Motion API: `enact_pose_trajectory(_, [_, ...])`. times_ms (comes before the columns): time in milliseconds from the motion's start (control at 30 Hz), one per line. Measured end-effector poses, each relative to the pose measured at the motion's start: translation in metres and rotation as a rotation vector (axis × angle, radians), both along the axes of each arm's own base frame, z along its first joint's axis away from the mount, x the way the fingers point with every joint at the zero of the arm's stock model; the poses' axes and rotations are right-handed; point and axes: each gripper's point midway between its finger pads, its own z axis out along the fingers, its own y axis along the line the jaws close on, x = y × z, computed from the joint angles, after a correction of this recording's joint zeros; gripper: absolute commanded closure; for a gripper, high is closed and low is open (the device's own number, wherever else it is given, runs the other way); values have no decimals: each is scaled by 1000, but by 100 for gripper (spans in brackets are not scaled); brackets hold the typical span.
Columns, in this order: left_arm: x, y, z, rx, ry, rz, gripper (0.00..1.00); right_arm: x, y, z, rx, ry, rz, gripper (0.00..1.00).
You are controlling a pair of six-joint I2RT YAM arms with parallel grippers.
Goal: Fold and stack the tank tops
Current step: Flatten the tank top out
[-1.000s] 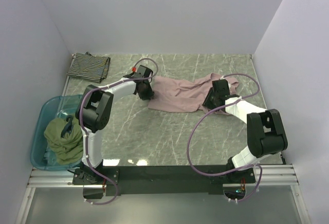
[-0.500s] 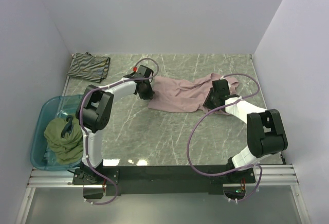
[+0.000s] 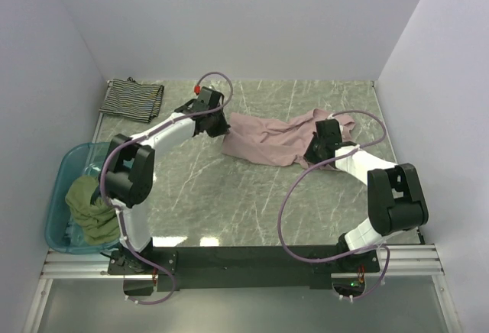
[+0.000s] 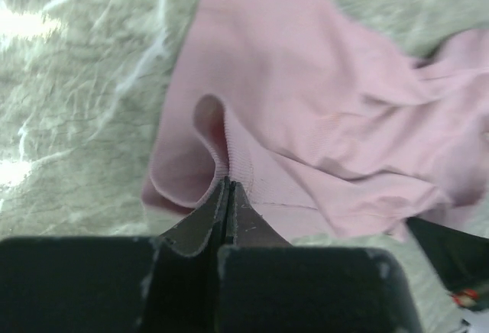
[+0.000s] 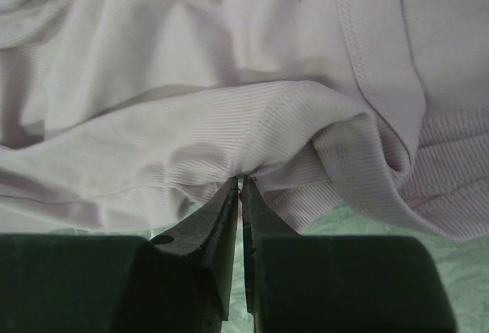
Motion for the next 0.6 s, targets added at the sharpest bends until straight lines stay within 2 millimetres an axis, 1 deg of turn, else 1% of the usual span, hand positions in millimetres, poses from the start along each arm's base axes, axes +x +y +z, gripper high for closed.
enact_pose_trajectory(100, [4,0,20,-29,-48,4,99,-3,-1,0,-1,-1,0,93])
enact_pose_trajectory(167, [3,3,25,-40,-62,9,99,-5,-1,1,-2,-2,-1,95])
enact_pose_trajectory(267, [-3,12,26,-47,-60,28,99,-6,-2,6,1,-15,-2,95])
enact_pose_trajectory(300, [-5,15,26,-48,-59,35,99,-7,-2,10,3,-25,-1,93])
enact_pose_trajectory(333, [-6,18,25,-49,-58,41,99,-8,-2,13,5,-33,-2,84])
enact_pose_trajectory(367, [-8,21,25,-50,-57,46,99,-8,-2,15,6,-39,-3,79])
enact_pose_trajectory(400, [-10,24,26,-50,-56,51,99,-8,-2,19,9,-49,-1,70])
enact_pose_trajectory(467, [-10,28,27,-52,-58,59,99,-7,0,24,17,-70,3,61])
enact_pose_trajectory(500, [-10,29,27,-53,-60,60,99,-7,0,24,20,-74,8,53])
enact_pose_trajectory(600, [-11,29,26,-56,-64,61,99,-13,3,17,25,-65,21,49])
